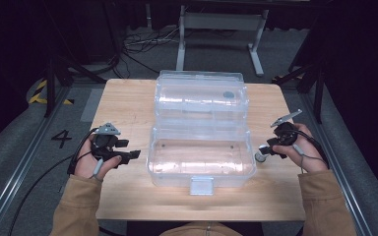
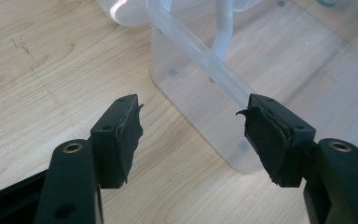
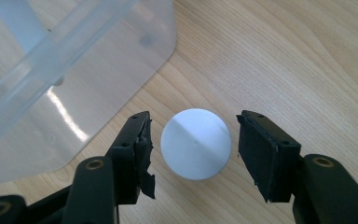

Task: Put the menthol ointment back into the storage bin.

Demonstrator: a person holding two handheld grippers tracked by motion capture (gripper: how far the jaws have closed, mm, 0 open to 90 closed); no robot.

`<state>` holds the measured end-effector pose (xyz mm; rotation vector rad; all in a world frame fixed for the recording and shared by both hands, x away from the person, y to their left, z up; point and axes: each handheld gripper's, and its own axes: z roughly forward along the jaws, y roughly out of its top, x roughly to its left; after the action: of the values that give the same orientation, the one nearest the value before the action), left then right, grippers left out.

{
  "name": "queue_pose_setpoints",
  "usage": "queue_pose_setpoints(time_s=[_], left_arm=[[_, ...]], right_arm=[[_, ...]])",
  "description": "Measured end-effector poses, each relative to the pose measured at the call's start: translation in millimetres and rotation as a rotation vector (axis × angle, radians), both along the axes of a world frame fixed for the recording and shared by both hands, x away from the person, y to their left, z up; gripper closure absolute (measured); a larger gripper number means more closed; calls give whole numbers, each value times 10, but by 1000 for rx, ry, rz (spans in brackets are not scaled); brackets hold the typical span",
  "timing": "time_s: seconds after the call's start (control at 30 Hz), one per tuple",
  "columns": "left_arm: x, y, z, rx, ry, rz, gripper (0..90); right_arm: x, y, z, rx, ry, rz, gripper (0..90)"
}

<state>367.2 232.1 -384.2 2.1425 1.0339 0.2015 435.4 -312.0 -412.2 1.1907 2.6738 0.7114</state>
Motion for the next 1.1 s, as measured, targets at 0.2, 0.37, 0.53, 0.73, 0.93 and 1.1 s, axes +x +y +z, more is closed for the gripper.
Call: queue_pose_setpoints(time_s=[0.2,0.37,0.53,0.73,0.93,1.1], left_arm=[[5,4,-6,7,4,-2,368],[6,1,-18,5,13,-1,369],[13,-1,-28,11,20,-9,368],[12,4,-29,9,21,-3,368],[18,7,-42,16,28,-6,364],[13,21,-36,13,23,0,364]], right_arm=[[31,17,-80,-25,20,-6,445],[52,52,-140,-36,34,3,443],[60,98,-167,-50,39,19,448],[74,99,-201,-95,55,21,495],[69,106,-196,-97,54,19,504],[64,92,-157,-89,42,9,505]])
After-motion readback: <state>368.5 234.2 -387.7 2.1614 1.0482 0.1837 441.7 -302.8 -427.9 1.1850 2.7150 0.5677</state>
